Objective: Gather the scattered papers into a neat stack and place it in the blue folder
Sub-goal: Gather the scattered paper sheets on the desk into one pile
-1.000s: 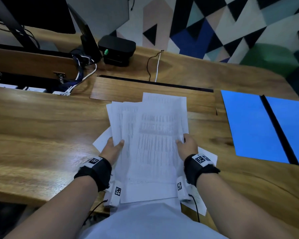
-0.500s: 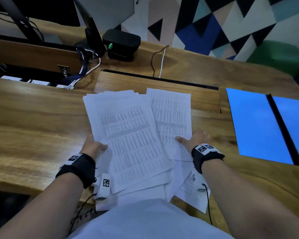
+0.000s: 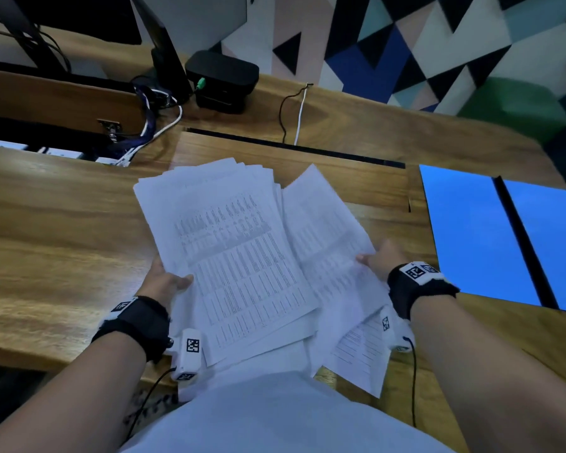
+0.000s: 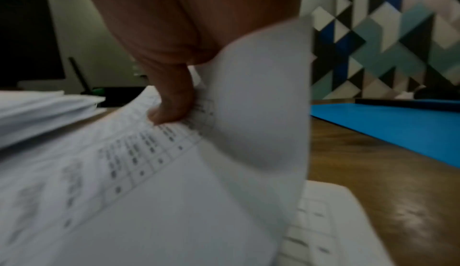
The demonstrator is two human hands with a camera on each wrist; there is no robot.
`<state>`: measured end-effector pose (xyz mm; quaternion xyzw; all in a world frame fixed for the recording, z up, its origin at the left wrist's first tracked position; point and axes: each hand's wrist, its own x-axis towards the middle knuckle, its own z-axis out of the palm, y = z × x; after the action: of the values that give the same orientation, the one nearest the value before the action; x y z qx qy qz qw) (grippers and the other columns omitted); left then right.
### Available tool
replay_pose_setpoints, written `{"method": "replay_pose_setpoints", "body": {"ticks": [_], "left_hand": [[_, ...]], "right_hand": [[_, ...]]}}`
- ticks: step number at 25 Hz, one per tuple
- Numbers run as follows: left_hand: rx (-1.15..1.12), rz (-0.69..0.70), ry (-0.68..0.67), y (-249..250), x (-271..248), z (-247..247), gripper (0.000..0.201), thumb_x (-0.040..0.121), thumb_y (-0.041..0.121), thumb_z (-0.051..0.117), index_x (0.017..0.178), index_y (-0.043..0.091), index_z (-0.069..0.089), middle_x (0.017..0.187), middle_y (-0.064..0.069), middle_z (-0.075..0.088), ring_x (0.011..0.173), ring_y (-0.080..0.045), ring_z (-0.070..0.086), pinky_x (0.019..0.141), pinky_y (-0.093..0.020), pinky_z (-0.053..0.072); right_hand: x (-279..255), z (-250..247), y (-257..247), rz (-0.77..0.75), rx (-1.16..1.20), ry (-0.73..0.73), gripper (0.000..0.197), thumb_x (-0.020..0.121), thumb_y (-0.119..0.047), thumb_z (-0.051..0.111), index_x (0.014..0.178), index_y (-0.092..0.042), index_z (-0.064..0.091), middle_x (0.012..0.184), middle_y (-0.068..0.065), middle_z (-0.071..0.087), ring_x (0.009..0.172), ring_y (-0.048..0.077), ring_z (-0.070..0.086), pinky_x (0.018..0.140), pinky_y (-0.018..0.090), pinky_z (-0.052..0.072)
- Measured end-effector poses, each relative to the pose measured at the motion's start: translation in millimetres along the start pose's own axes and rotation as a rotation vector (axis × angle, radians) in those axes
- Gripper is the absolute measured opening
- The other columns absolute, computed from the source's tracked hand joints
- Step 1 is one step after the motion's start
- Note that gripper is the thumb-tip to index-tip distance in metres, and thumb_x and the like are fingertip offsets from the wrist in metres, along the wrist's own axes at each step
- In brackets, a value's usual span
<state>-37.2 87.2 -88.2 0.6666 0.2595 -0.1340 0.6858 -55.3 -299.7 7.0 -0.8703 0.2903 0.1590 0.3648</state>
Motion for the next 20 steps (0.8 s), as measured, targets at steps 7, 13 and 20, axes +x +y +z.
{"method": "replay_pose_setpoints", "body": {"ticks": [7, 13, 20], "left_hand": [[0.075, -0.027, 0.011, -1, 2, 2, 0.071, 0.074, -0.008, 0.065, 0.137, 0.015, 0.042, 0.127, -0.012, 0.061, 0.116, -0.037, 0.057, 0.099, -0.059, 0.042], [0.098, -0.009, 0.034, 3, -5, 11, 0.069, 0.080, -0.014, 0.059, 0.140, 0.013, 0.036, 0.127, -0.013, 0.058, 0.116, -0.037, 0.055, 0.101, -0.056, 0.042], [0.083, -0.023, 0.051, 4, -6, 9, 0.070, 0.078, -0.011, 0.061, 0.137, 0.015, 0.037, 0.130, -0.013, 0.058, 0.117, -0.038, 0.055, 0.100, -0.060, 0.041]], "right_hand": [[-12, 46, 28, -0.170, -0.541, 0.017, 0.095, 0.048, -0.052, 0.085, 0.127, -0.021, 0.043, 0.130, 0.002, 0.046, 0.123, 0.023, 0.043, 0.102, 0.040, 0.040], [-8, 54, 21, -0.103, -0.042, -0.147, 0.057, 0.062, -0.045, 0.081, 0.110, -0.023, 0.059, 0.103, -0.004, 0.069, 0.094, 0.020, 0.065, 0.082, 0.034, 0.054], [5, 22, 25, -0.063, 0.262, 0.186, 0.036, 0.084, -0.018, 0.065, 0.120, -0.013, 0.064, 0.114, 0.008, 0.069, 0.095, 0.024, 0.063, 0.087, 0.032, 0.049]]}}
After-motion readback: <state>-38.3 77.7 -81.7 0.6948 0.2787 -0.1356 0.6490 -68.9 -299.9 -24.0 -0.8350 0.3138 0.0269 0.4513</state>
